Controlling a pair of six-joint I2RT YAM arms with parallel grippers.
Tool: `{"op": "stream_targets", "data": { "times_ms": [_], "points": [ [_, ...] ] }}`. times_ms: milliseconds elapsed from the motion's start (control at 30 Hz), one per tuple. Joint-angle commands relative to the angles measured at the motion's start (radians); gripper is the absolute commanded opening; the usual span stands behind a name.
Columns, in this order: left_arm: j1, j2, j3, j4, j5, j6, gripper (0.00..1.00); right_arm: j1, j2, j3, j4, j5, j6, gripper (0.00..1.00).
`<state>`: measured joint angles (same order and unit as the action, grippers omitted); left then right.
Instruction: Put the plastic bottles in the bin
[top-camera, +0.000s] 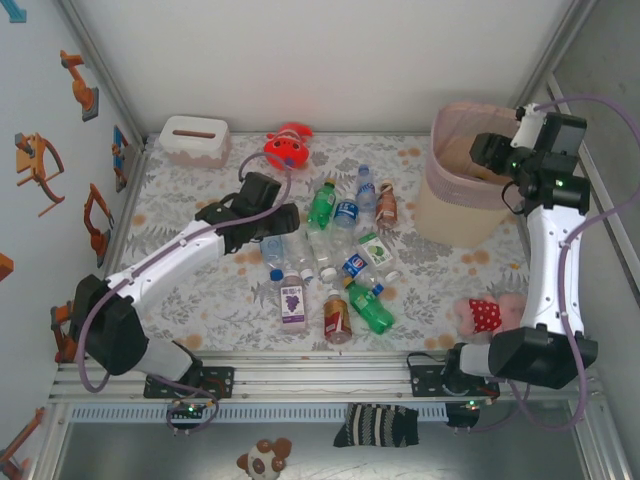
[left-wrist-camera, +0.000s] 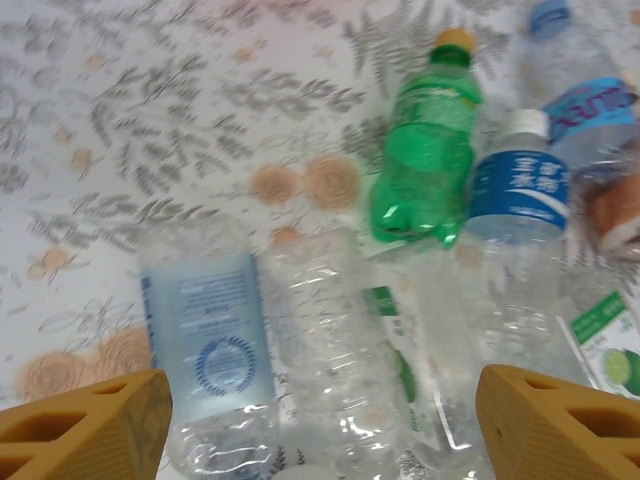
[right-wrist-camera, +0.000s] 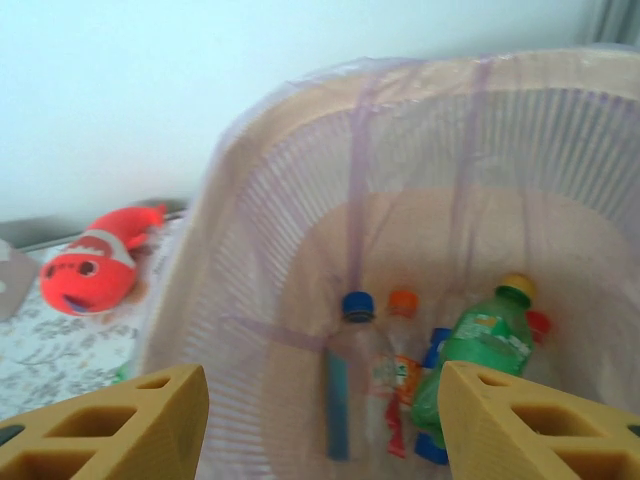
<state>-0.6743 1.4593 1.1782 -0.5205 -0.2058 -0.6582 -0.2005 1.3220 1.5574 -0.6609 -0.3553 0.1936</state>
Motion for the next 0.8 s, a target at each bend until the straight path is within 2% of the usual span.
{"op": "stream_targets", "data": {
  "times_ms": [0, 167, 500, 767],
  "points": [
    [0.020, 0.031, -0.002, -0.093, 0.006, -0.109, 0.79, 0.016, -0.033, -0.016, 0.038, -0.047, 0.043, 0.61],
    [0.028, 0.117, 0.024, -0.137, 0.092, -0.037, 0.80, 0.019, -0.043, -0.008, 0.025, -0.048, 0.043, 0.61],
    [0.041, 0.244, 0.032, -0.188, 0.089, 0.010, 0.81, 0.030, -0.054, -0.016, -0.001, -0.062, 0.038, 0.61],
    [0.051, 0.299, 0.029, -0.160, 0.101, 0.024, 0.77, 0.030, -0.061, -0.028, -0.008, -0.059, 0.031, 0.61]
  ]
}}
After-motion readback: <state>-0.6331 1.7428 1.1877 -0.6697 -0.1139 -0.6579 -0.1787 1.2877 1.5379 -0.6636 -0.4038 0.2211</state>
